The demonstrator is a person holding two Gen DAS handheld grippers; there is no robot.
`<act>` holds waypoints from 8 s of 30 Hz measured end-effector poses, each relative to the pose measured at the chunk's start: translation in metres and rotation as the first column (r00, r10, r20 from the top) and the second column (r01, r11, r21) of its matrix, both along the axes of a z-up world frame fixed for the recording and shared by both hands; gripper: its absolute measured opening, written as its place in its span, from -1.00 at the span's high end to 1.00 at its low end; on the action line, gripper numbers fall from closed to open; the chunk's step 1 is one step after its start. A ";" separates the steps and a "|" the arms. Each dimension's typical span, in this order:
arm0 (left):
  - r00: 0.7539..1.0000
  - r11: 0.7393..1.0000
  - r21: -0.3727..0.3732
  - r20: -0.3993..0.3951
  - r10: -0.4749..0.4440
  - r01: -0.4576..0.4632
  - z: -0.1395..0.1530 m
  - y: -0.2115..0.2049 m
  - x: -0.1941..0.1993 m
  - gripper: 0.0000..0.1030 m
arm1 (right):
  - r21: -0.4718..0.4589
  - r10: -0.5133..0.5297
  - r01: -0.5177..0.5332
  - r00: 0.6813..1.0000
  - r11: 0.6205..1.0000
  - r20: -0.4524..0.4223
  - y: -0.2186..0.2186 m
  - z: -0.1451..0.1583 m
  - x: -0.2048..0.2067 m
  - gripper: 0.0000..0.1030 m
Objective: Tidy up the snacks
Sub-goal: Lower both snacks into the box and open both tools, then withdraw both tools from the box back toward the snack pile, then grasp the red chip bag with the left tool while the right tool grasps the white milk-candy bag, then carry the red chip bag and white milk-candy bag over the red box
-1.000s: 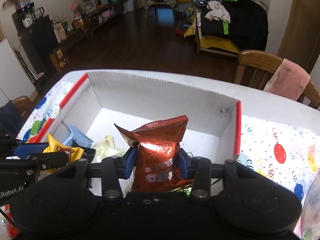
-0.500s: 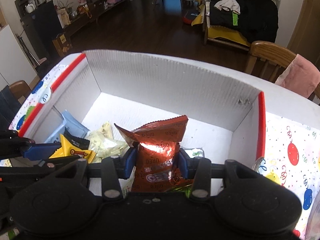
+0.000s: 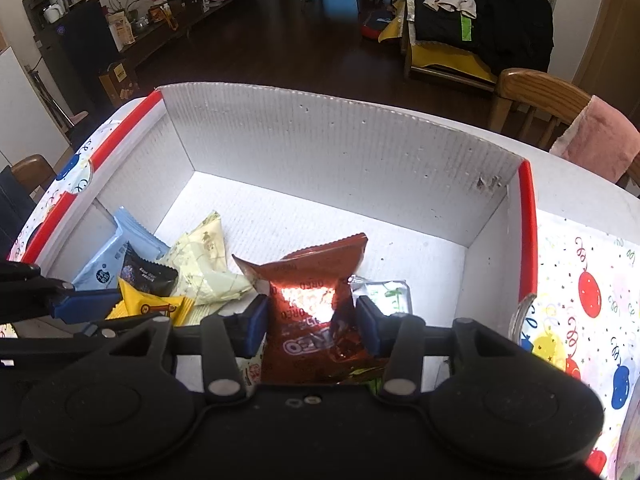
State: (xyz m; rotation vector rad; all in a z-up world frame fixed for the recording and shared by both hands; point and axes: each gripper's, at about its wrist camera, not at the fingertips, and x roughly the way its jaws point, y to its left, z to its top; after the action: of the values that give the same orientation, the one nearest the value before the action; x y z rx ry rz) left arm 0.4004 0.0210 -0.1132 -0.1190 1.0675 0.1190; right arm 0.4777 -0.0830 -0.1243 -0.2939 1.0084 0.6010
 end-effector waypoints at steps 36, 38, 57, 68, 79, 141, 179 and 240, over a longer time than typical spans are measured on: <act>0.984 0.999 0.014 0.176 -0.037 0.035 0.075 0.001 -0.085 0.47 | 0.189 -0.036 0.010 0.990 0.982 0.134 -0.035 0.089 -0.094 -0.44; 0.982 0.999 0.019 0.185 -0.040 0.038 0.079 0.002 -0.092 0.44 | 0.200 -0.037 0.009 0.990 0.980 0.136 -0.035 0.094 -0.101 -0.47; 0.957 0.999 0.010 0.287 -0.034 0.032 0.110 0.014 -0.159 -0.26 | 0.266 -0.017 -0.035 0.982 0.963 0.189 -0.042 0.120 -0.172 -0.68; 0.947 1.000 0.002 0.320 -0.025 0.025 0.115 0.018 -0.201 -0.39 | 0.295 0.009 -0.069 0.979 0.953 0.203 -0.048 0.123 -0.209 -0.77; 0.936 1.000 0.008 0.351 -0.015 0.013 0.108 0.024 -0.240 -0.58 | 0.308 0.034 -0.090 0.982 0.947 0.184 -0.049 0.110 -0.241 -0.99; 0.976 0.976 -0.031 0.038 -0.215 0.216 -0.003 0.111 -0.274 -0.59 | -0.108 0.500 -0.498 0.866 0.861 -0.009 0.013 -0.045 -0.295 0.05; 0.999 0.998 -0.056 -0.043 -0.024 0.022 -0.046 0.107 -0.232 -0.53 | 0.044 0.249 -0.247 0.968 0.968 -0.023 -0.018 -0.022 -0.295 0.05; 0.998 0.998 -0.022 -0.036 0.051 -0.052 -0.051 0.100 -0.231 -0.56 | 0.151 0.068 -0.071 0.997 0.986 0.025 -0.042 0.021 -0.273 0.05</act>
State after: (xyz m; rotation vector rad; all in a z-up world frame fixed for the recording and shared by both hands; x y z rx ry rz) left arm 0.1689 0.1207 -0.1644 -0.1653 1.1021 0.1559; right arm 0.2048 -0.1254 -0.1035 -0.2011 0.9304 0.7328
